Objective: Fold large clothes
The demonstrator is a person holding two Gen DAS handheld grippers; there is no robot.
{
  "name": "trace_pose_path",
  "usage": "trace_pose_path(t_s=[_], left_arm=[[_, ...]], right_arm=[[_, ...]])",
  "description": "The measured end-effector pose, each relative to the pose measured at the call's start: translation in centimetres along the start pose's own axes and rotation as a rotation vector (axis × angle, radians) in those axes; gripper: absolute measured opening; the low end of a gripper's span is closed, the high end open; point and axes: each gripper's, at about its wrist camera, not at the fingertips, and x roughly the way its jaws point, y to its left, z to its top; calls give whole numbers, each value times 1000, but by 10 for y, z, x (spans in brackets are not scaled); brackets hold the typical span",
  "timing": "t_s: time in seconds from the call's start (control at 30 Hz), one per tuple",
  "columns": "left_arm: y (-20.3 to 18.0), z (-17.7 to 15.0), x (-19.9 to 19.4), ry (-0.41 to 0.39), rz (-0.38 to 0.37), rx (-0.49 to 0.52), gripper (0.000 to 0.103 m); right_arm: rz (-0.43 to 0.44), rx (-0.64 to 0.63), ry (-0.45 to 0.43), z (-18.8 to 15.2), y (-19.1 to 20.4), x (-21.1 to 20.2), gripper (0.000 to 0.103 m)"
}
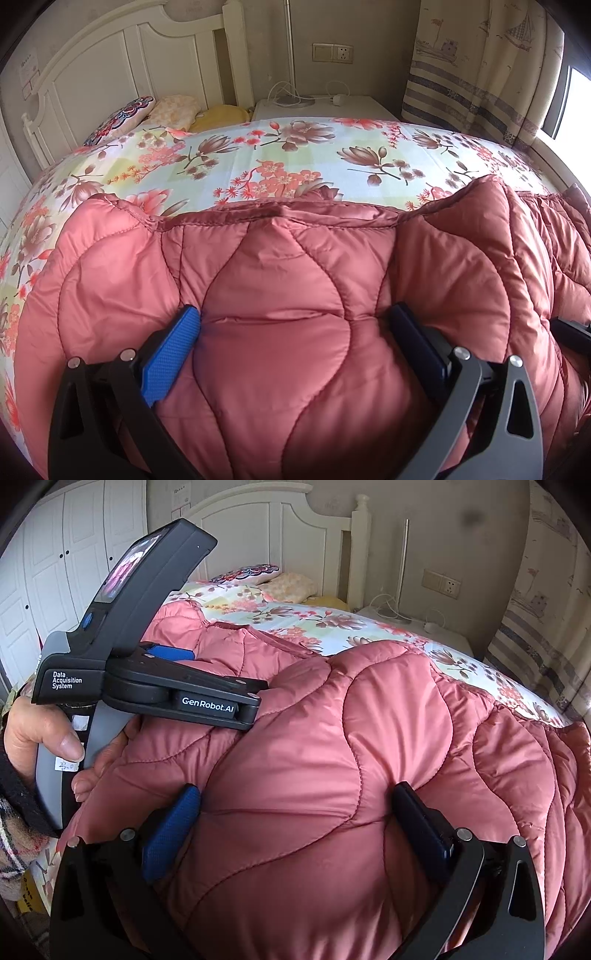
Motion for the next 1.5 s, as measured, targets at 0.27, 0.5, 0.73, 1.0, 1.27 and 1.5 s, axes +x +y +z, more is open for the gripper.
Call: trace_pose_path(t_s=[0.27, 0.5, 0.73, 1.0, 1.27, 1.5], left_arm=[[16, 25, -30, -52, 194, 139, 101], [102, 25, 27, 66, -83, -169, 101], [95, 24, 26, 58, -40, -128, 101], [92, 22, 24, 56, -43, -128, 101], [92, 22, 24, 55, -40, -127, 101], [92, 23, 23, 50, -46, -134, 101]], right_arm=[[8, 12, -9, -1, -2, -3, 99], [13, 31, -20, -1, -5, -6, 99], [3, 33, -13, 0, -4, -4, 99], [-49, 67, 47, 13, -5, -12, 98], [-443, 280, 75, 33, -129, -36, 98], [-341, 486, 168, 7, -191, -5, 99]])
